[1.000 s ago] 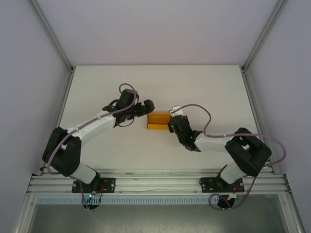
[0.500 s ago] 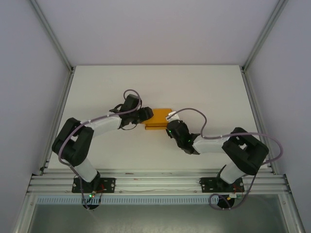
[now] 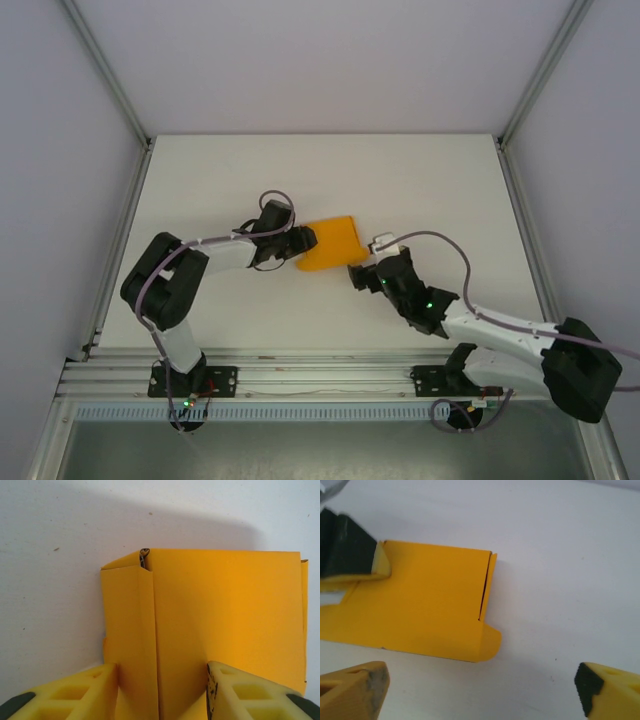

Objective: Assemble paper box

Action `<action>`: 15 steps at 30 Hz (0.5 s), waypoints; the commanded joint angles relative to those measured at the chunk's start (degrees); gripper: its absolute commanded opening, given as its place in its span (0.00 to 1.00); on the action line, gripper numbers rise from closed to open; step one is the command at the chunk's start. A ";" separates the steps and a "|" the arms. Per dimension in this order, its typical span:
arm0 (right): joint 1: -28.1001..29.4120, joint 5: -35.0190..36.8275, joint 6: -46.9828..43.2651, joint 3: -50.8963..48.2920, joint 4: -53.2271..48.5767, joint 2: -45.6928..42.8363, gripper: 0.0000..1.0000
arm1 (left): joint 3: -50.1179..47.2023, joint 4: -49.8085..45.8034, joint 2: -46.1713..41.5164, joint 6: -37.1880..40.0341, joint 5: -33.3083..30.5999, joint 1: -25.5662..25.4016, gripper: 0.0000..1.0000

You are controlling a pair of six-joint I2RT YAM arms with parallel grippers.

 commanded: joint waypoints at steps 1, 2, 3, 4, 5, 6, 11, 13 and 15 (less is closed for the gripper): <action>-3.80 -5.89 6.27 1.47 -3.25 -1.21 1.00 | -0.62 -1.58 3.37 1.70 -0.26 0.30 0.42; -5.51 -7.96 7.84 2.48 -3.95 -0.72 1.00 | -0.82 -0.71 3.67 1.92 0.47 0.41 0.39; -6.87 -8.24 9.74 3.49 -4.74 -0.11 1.00 | -1.05 -0.06 3.90 1.95 1.38 0.61 0.37; -8.36 -9.44 11.00 4.58 -5.52 0.52 1.00 | -1.26 0.90 4.11 2.03 2.79 0.92 0.34; -10.38 -11.95 12.06 5.84 -6.57 1.42 1.00 | -1.80 2.17 4.34 1.89 4.56 1.36 0.31; -12.27 -14.22 12.67 7.27 -7.56 2.29 1.00 | -2.19 3.20 4.52 1.55 5.84 1.85 0.28; -20.27 -25.73 15.78 13.55 -10.63 8.04 1.00 | -5.33 8.57 5.00 0.36 11.58 4.58 0.24; -22.78 -28.84 17.74 15.38 -11.47 11.10 1.00 | -6.13 9.71 5.20 0.44 12.42 5.02 0.22; -24.84 -32.46 19.75 16.75 -11.35 14.47 1.00 | -6.83 11.19 5.44 0.39 13.50 5.47 0.21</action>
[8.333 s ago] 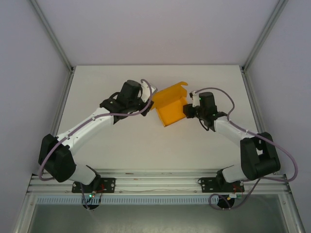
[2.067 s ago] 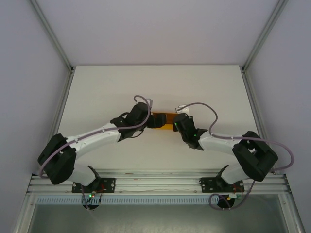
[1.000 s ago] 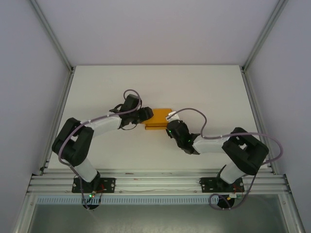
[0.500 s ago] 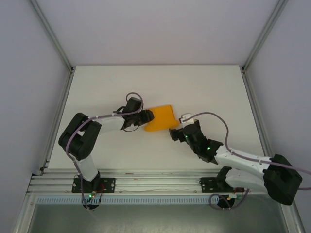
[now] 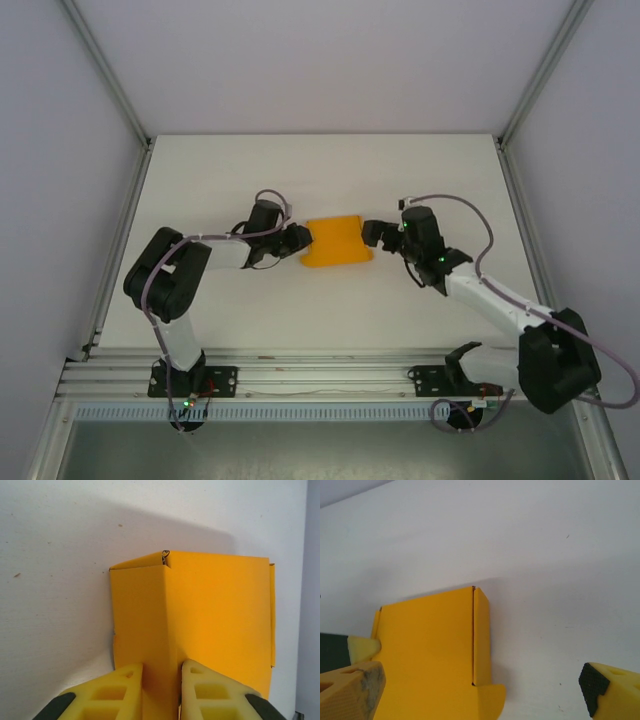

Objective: Assemble paper box

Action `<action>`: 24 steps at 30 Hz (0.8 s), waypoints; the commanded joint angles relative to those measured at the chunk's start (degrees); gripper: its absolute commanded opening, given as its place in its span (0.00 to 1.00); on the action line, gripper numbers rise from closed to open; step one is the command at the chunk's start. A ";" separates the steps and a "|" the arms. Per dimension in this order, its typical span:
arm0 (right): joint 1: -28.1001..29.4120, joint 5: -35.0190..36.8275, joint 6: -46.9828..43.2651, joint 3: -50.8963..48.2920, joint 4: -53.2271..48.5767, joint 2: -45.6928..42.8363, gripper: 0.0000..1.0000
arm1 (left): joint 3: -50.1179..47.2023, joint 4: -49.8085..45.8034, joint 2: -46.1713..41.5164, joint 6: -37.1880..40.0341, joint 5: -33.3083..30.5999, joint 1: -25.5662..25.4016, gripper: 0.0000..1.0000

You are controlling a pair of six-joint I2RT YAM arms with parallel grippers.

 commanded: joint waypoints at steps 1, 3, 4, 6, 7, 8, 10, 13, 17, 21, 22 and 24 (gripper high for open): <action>-2.68 -10.97 5.37 1.53 -1.50 4.56 1.00 | -3.29 -0.66 3.16 -0.36 2.49 1.01 0.19; -4.00 -16.80 7.69 1.20 2.12 7.74 1.00 | -3.79 0.93 3.77 -0.78 3.75 1.67 0.10; -4.48 -18.57 8.47 1.59 2.79 9.19 1.00 | -3.94 1.15 4.00 -0.69 4.01 1.88 0.09; -5.45 -21.85 8.61 2.81 2.91 12.56 1.00 | -4.07 1.23 4.12 -0.28 4.64 2.23 0.09; -5.81 -23.45 8.28 3.53 2.82 14.14 1.00 | -4.05 1.12 4.15 -0.08 5.05 2.40 0.09; -6.14 -24.53 8.13 4.18 2.87 15.50 1.00 | -4.01 0.93 4.12 0.22 5.20 2.48 0.09; -6.37 -27.17 7.69 5.37 3.59 17.48 1.00 | -3.46 -0.60 4.18 1.33 5.38 2.48 0.09; -6.34 -30.55 8.23 6.13 7.16 19.81 1.00 | -2.88 -1.29 4.36 2.20 5.39 2.53 0.09; -6.48 -34.49 9.79 8.16 8.65 24.53 0.95 | -2.08 -1.30 5.23 2.05 5.62 2.62 0.09; -6.73 -41.75 14.25 9.31 15.37 29.68 0.84 | -1.78 -0.08 5.43 2.03 7.04 2.60 0.09; -6.66 -43.24 15.69 9.41 17.63 30.57 0.78 | -1.68 0.00 5.44 2.19 7.21 2.57 0.11; -6.71 -45.12 18.35 9.20 22.63 31.86 0.69 | -1.30 0.09 5.43 2.70 7.69 2.61 0.12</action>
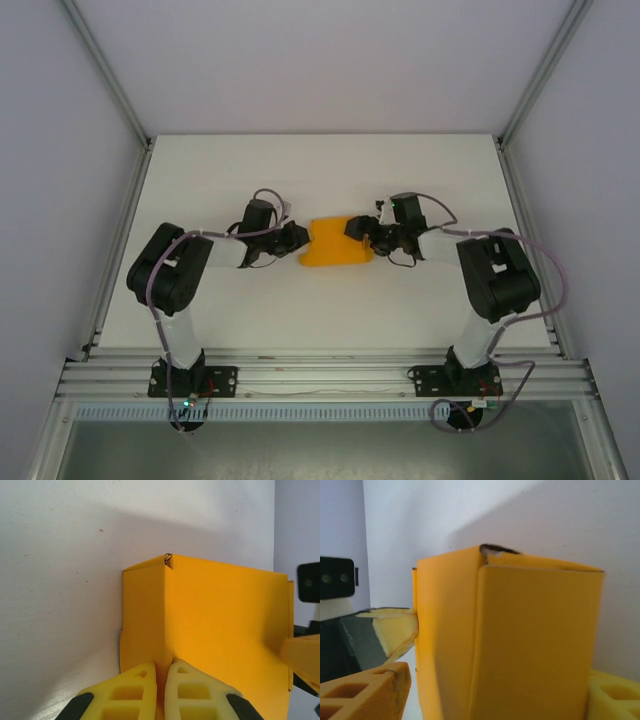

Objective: Assemble paper box

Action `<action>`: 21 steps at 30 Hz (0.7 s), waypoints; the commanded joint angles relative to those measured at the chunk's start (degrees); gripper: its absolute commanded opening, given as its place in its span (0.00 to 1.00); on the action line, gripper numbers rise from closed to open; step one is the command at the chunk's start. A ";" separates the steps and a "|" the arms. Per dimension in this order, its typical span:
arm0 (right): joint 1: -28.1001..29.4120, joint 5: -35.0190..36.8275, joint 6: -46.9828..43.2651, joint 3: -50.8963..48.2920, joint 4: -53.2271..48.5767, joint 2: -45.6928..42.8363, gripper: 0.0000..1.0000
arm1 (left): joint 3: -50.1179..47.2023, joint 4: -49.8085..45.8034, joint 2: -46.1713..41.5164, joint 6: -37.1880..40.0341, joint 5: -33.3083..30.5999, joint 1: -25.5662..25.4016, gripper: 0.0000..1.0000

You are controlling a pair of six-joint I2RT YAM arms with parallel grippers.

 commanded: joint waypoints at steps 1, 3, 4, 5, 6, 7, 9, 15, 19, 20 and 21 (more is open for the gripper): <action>-0.42 -7.62 6.24 0.58 11.38 1.40 0.62 | -0.25 -5.93 2.84 2.13 -0.06 0.02 0.12; -0.46 -8.50 7.89 0.53 14.04 1.29 0.54 | 0.22 -4.90 2.84 2.35 0.54 0.00 0.12; -0.62 -8.67 8.10 0.43 14.29 0.78 0.50 | 0.79 -4.92 2.83 2.51 0.73 -0.01 0.14; -0.60 -8.68 7.91 0.36 13.97 0.08 0.48 | 1.23 -4.79 2.71 2.83 1.10 0.03 0.15; -0.70 -8.71 7.49 0.32 13.22 -0.75 0.47 | 1.49 -4.43 2.37 3.15 1.37 0.02 0.16; -0.75 -8.64 7.01 0.22 12.30 -1.73 0.43 | 1.78 -3.98 1.55 3.46 1.39 0.02 0.18; -0.86 -8.19 6.55 -0.05 10.37 -3.73 0.42 | 2.67 -4.80 -0.76 5.60 1.13 -0.05 0.28; -1.29 -2.67 6.02 0.13 -1.22 -12.31 0.43 | 5.32 -11.88 -14.28 22.14 -4.35 -1.03 1.00; -1.52 -0.62 7.79 2.27 -11.19 -17.85 0.42 | 6.59 -20.03 -23.25 43.69 -8.74 -6.21 1.00; -1.60 0.31 9.26 2.57 -12.89 -19.12 0.42 | 6.80 -22.44 -24.89 49.76 -11.08 -8.51 1.00; -1.85 1.19 11.29 3.22 -15.32 -20.28 0.42 | 7.07 -25.09 -26.39 56.50 -14.98 -11.33 1.00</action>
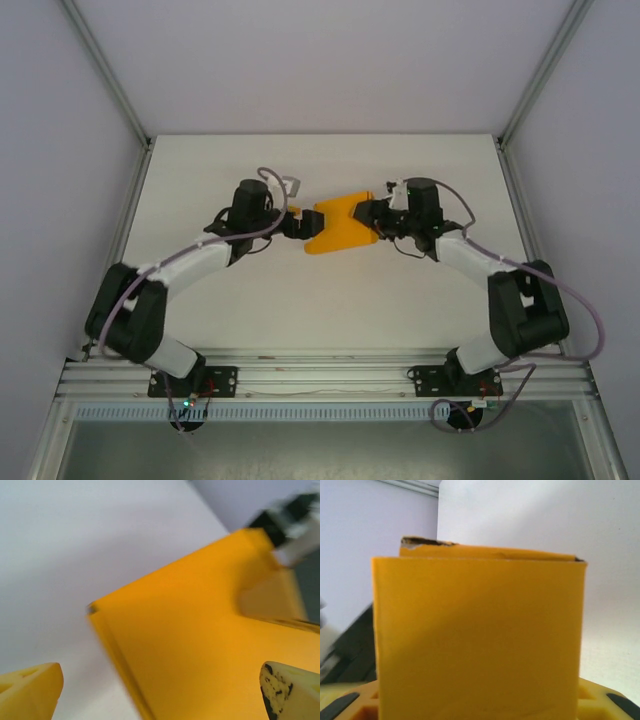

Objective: Assemble paper box

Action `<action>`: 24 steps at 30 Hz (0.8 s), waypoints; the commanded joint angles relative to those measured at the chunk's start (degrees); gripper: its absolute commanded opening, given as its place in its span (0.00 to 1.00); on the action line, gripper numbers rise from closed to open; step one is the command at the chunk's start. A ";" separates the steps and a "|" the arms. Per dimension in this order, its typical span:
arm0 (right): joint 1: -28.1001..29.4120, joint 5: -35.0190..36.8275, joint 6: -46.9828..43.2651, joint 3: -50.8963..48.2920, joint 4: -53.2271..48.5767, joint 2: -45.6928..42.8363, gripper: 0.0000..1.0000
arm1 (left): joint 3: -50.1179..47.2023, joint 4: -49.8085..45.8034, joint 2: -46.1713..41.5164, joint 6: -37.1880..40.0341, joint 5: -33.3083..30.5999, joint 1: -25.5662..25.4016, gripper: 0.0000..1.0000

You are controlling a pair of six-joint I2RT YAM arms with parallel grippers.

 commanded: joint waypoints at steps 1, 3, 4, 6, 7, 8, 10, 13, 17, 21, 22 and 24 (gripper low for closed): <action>-1.06 3.44 5.62 3.01 -11.24 -3.78 0.42 | 1.29 -10.63 -4.70 28.09 -11.23 -7.83 0.99; -2.04 2.20 9.01 4.57 -14.35 -4.88 0.40 | 1.57 -12.36 -5.63 34.77 -15.75 -10.65 1.00; -2.36 1.87 11.12 5.13 -15.66 -5.33 0.40 | 1.97 -13.21 -5.70 36.63 -15.68 -11.02 1.00; -2.97 1.48 15.81 7.07 -20.04 -5.46 0.40 | 4.06 -17.03 -5.04 39.85 -15.36 -11.30 1.00; -3.34 0.74 17.72 8.22 -22.83 -5.12 0.40 | 5.37 -19.13 -4.62 41.16 -15.83 -11.47 1.00; -3.60 -0.63 18.84 9.42 -25.12 -4.53 0.40 | 6.67 -21.31 -3.92 42.45 -16.73 -11.87 1.00; -3.86 -3.53 19.89 11.63 -28.91 -3.01 0.39 | 8.82 -24.42 -2.64 45.11 -18.54 -13.00 1.00; -3.89 -6.64 22.28 12.88 -30.74 -1.38 0.39 | 9.23 -23.60 -0.93 48.84 -19.55 -14.16 1.00; -3.88 -10.17 27.91 11.75 -26.02 -0.88 0.37 | 11.20 -21.97 2.02 49.86 -24.01 -14.47 0.99; -3.87 -10.36 28.21 12.59 -27.61 -1.49 0.38 | 12.07 -20.09 3.19 50.10 -25.89 -14.46 0.84; -3.88 -10.71 28.31 12.64 -27.72 -1.57 0.38 | 11.98 -19.54 3.15 50.11 -25.87 -14.48 0.78; -3.88 -11.13 29.03 12.35 -27.44 -1.87 0.38 | 11.70 -17.99 3.03 50.14 -26.16 -14.47 0.64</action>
